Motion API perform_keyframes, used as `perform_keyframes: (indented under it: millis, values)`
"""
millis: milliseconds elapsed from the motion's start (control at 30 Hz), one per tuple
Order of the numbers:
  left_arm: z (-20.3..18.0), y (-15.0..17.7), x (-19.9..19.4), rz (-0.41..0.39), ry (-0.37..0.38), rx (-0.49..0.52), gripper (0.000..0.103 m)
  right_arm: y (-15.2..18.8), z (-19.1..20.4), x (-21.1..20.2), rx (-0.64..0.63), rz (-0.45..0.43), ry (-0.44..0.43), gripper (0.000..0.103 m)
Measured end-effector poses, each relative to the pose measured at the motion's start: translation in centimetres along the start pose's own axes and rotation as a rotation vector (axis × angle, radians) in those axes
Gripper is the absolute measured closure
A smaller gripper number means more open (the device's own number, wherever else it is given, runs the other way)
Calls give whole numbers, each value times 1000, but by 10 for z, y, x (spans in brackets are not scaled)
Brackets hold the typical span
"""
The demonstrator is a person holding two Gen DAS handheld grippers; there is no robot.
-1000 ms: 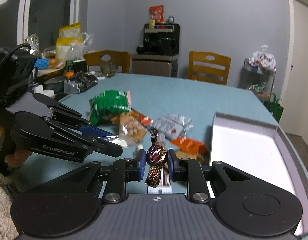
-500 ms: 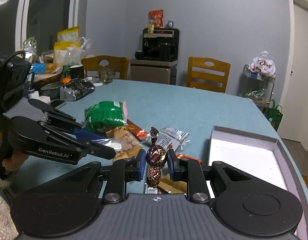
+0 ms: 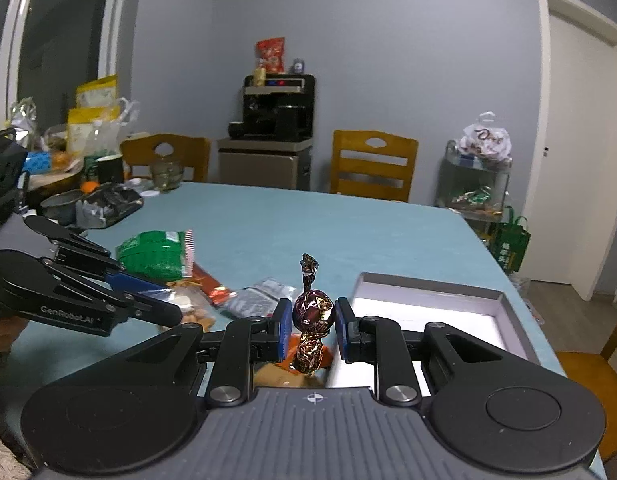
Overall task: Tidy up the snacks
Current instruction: 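Carry the chocolate candy and lollipop packet over the grey box with both grippers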
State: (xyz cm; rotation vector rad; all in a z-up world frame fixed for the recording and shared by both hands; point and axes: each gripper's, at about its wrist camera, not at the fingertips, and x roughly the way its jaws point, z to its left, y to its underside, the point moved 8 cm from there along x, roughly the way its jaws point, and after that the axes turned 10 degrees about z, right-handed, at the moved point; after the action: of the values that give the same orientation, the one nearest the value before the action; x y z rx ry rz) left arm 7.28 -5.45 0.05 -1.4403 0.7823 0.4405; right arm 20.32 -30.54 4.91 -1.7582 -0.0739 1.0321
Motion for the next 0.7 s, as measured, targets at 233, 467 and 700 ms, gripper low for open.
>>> perform_keyframes:
  millis: [233,467,700]
  values:
    - [-12,-11,10,10,9,22,82,11,-27,2,48,14,39,78]
    - [-26,-22,21,22,7,55,82,25,-51,6,107,38,66,78]
    - [-41,-33,33,24,9,80,82,37,-70,8,142,44,73,78]
